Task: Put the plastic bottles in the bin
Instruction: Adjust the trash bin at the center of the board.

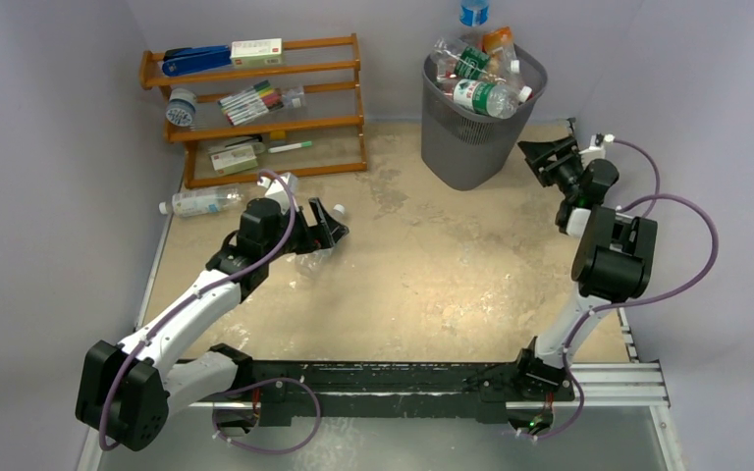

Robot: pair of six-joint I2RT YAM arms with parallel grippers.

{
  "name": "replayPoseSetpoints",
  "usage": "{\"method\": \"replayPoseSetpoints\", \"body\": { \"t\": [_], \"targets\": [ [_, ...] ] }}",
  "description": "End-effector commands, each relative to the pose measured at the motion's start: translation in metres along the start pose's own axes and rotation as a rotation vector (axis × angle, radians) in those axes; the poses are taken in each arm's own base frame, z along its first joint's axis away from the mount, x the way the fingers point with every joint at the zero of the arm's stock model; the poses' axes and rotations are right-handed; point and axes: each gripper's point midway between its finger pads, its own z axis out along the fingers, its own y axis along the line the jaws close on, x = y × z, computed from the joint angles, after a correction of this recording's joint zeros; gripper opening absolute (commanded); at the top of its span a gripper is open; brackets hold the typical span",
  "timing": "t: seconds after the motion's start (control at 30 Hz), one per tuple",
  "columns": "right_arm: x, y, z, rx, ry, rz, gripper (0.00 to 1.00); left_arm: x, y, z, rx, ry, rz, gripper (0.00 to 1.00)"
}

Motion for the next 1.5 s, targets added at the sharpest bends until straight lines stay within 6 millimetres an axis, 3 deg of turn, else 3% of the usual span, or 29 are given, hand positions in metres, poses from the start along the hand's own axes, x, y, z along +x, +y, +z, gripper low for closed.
{"method": "replayPoseSetpoints", "body": {
  "t": [0.0,0.3,0.57,0.83,1.1,1.47],
  "targets": [
    [-0.03,0.015,0.012,-0.078,-0.036,-0.005,0.77,-0.011,-0.009,-0.002,0.023,-0.046,0.022,0.88],
    [-0.069,-0.015,0.054,-0.127,-0.083,0.059,0.77,-0.008,-0.004,0.008,0.006,-0.018,0.034,0.89],
    [-0.088,-0.033,0.082,-0.167,-0.094,0.071,0.77,-0.015,-0.006,0.01,-0.006,-0.016,0.049,0.89],
    [-0.063,-0.05,0.114,-0.249,0.064,0.097,0.77,-0.012,-0.004,0.015,-0.015,-0.001,0.049,0.89],
    [-0.034,-0.037,0.127,-0.325,0.16,0.09,0.77,-0.014,-0.006,0.013,-0.022,-0.001,0.062,0.89],
    [0.001,-0.011,0.103,-0.337,0.194,0.059,0.77,-0.011,-0.01,0.003,-0.014,-0.012,0.055,0.89]
  ]
}}
